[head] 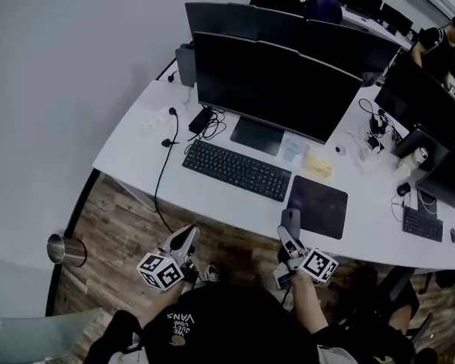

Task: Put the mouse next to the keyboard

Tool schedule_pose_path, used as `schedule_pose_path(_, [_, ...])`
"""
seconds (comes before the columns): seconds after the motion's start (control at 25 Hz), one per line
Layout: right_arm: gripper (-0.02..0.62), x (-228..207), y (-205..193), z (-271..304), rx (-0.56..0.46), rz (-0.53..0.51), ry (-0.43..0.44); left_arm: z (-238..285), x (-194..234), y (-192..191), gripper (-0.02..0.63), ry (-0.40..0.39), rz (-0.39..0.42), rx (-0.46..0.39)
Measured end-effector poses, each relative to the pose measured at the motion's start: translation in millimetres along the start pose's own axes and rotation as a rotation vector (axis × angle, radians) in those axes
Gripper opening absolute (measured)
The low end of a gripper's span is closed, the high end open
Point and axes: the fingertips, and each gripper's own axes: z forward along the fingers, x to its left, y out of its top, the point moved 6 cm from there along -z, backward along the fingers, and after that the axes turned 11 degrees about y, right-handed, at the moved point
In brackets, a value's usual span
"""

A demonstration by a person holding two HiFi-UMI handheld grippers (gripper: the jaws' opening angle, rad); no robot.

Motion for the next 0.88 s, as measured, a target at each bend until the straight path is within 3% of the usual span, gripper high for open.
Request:
schedule_pose_path(0.24, [0.175, -5, -24, 1, -0.106, 0.06, -0.114, 30, 15, 24, 0.002, -0.118, 0.06, 0.066])
schedule_pose_path(0.48, [0.175, -17, -39, -12, -0.153, 0.043, -0.222, 54, 24, 25, 0.002, -0.193, 0.074, 0.133])
schedule_pose_path(0.88, [0.172, -56, -2, -29, -0.202, 0.072, -0.301, 109, -11, 8, 0.002, -0.253, 0.068, 0.176])
